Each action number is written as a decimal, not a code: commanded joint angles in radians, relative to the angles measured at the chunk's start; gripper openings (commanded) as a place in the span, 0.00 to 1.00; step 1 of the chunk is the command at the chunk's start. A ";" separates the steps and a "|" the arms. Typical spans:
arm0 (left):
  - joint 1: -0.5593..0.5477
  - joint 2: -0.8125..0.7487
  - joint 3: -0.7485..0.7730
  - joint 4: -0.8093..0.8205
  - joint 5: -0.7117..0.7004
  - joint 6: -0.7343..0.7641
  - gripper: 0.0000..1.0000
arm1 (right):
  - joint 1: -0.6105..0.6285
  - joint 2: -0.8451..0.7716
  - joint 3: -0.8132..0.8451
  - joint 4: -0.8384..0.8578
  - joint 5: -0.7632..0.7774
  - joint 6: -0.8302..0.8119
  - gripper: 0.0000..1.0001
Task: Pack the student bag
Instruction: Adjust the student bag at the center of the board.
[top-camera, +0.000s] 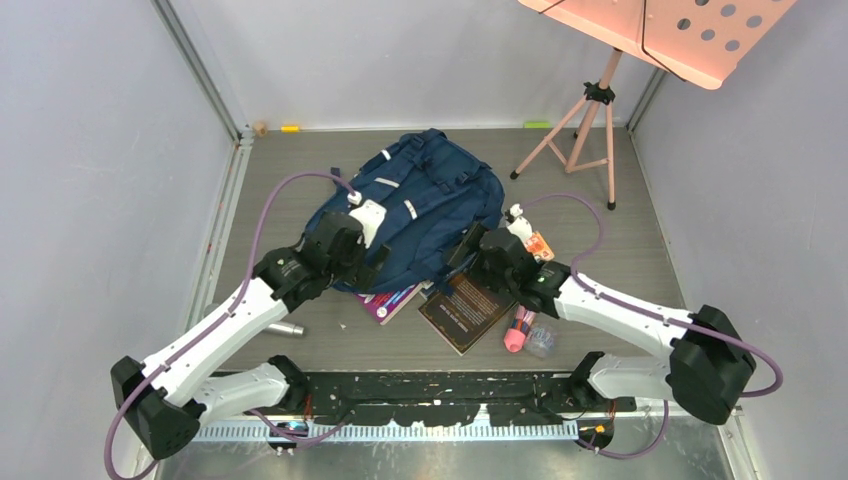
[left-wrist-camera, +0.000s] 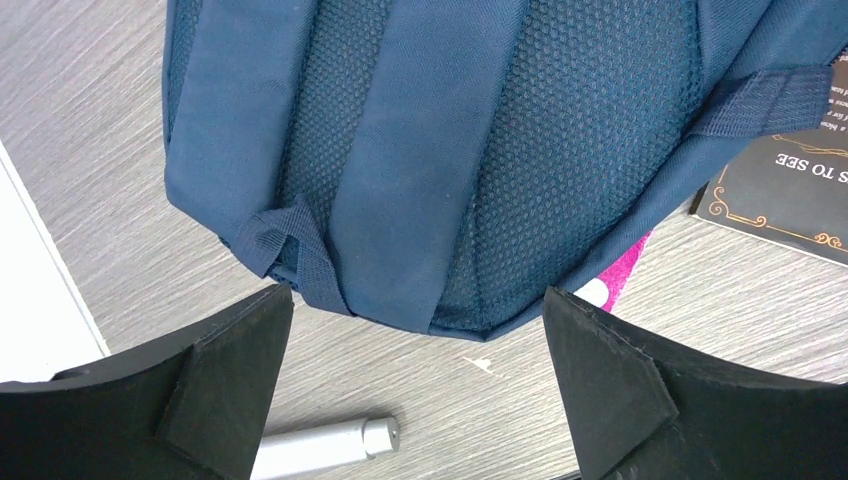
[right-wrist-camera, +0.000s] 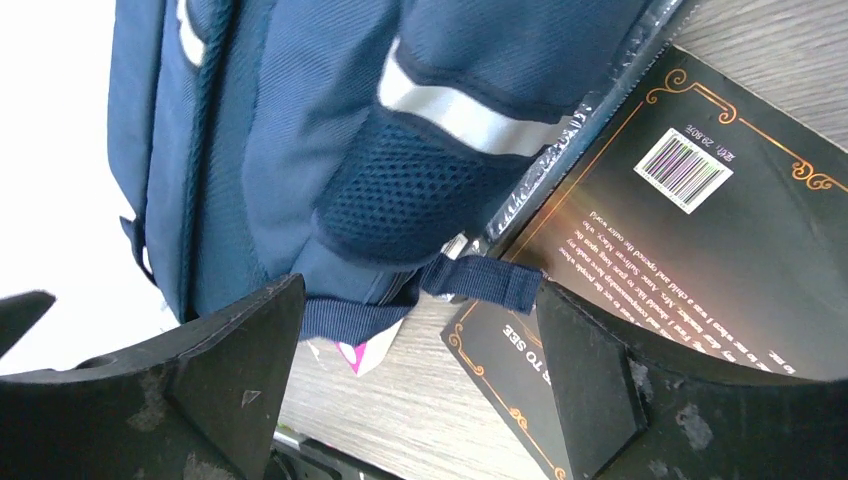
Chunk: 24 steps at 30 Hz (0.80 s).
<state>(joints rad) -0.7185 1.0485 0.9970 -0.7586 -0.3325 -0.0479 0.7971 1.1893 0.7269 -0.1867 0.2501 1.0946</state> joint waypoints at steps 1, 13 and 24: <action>0.001 -0.066 -0.022 0.091 0.027 0.027 0.99 | 0.010 0.049 -0.028 0.144 0.076 0.117 0.92; -0.041 -0.043 -0.041 0.138 0.328 0.105 0.96 | 0.010 0.226 0.125 0.199 0.186 -0.074 0.54; -0.265 0.033 -0.037 0.094 -0.191 0.143 1.00 | 0.008 0.126 0.279 0.224 0.245 -0.236 0.00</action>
<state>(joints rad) -0.9829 1.0767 0.9508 -0.6743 -0.3252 0.0898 0.8097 1.4002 0.9268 -0.0326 0.4183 0.9241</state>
